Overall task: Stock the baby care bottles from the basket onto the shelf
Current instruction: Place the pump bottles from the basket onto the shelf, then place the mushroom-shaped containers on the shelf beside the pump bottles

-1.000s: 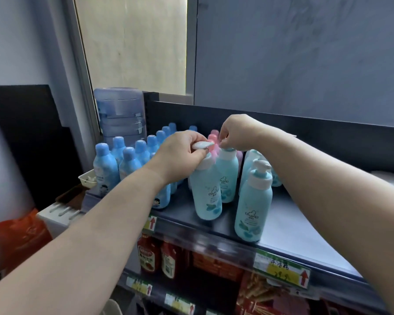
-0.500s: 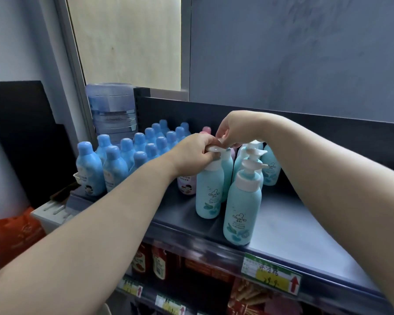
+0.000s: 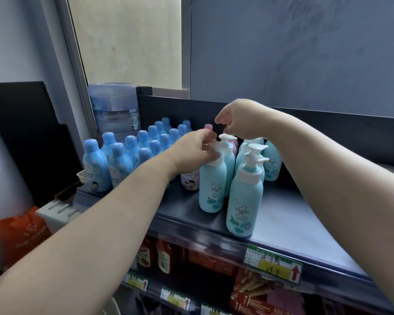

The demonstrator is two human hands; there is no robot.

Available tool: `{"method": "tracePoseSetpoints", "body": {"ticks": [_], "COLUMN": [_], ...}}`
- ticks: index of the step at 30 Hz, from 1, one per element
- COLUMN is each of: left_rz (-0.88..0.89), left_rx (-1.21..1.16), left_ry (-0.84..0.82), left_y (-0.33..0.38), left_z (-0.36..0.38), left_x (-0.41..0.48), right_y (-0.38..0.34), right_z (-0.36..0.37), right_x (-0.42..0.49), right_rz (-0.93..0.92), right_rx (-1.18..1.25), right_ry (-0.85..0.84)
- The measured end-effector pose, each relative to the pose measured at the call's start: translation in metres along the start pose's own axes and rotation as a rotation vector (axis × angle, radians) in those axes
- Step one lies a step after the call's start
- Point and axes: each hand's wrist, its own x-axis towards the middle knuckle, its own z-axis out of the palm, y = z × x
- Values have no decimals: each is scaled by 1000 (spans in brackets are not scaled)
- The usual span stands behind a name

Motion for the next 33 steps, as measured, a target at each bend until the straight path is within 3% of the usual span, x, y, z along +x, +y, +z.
{"method": "tracePoseSetpoints", "body": {"ticks": [6, 14, 25, 33], "left_rz": [-22, -160, -593, -875], "left_rx": [-50, 260, 375, 331], "left_ry": [214, 319, 31, -215], "left_y": [-19, -106, -243, -304], "left_z": [-17, -48, -37, -3], "left_x": [-70, -211, -407, -485], "right_y": [-58, -150, -241, -263], "right_z": [8, 97, 273, 377], "right_x": [-50, -98, -148, -176], "right_rz": [-152, -301, -334, -263], "right_rx": [139, 81, 87, 75], "right_ry": [186, -34, -411, -736]}}
